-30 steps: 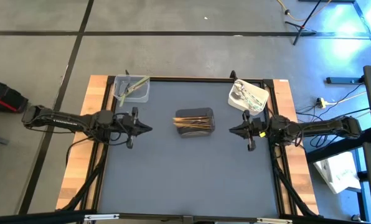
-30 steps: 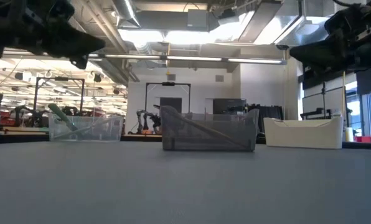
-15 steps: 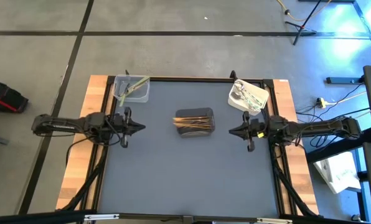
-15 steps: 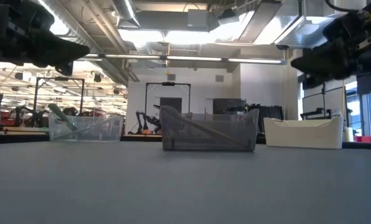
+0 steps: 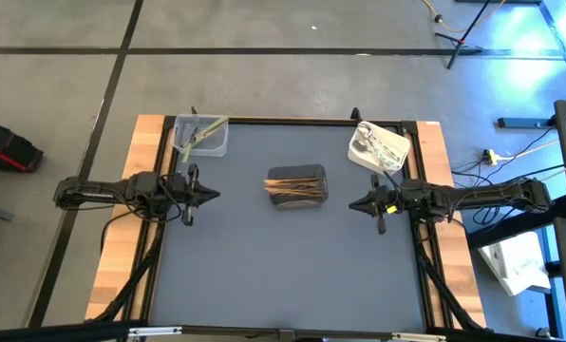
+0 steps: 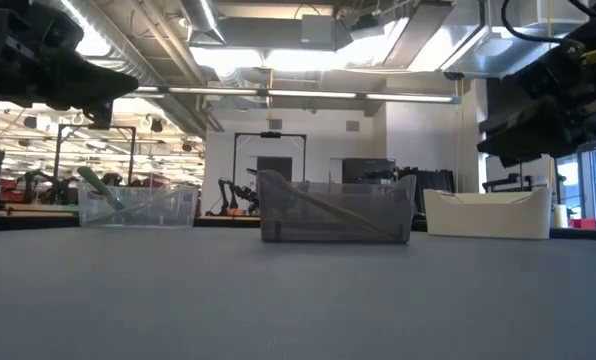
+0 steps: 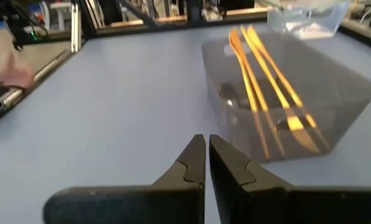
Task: Sort silverware by color (type)
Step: Return to Home Position
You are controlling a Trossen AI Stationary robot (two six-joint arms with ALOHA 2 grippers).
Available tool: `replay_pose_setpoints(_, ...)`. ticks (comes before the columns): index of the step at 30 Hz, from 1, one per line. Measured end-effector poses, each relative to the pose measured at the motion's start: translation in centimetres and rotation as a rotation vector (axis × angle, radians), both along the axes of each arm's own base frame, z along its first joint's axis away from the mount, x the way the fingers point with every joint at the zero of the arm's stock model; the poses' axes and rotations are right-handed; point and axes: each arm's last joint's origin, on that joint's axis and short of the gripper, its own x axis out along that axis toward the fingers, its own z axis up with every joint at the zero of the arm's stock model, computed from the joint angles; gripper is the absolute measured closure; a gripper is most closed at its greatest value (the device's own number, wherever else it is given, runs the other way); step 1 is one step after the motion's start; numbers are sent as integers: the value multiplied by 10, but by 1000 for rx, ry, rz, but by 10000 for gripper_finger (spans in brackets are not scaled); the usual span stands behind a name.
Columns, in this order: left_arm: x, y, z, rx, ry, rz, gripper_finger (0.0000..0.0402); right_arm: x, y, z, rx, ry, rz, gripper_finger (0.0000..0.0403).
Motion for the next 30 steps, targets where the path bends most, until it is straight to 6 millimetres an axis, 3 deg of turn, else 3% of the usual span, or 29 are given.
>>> replay_pose_setpoints(30, 0, 0, 0, 0, 1, 0, 398, -3, 0, -8, 0, 89, 0, 391)
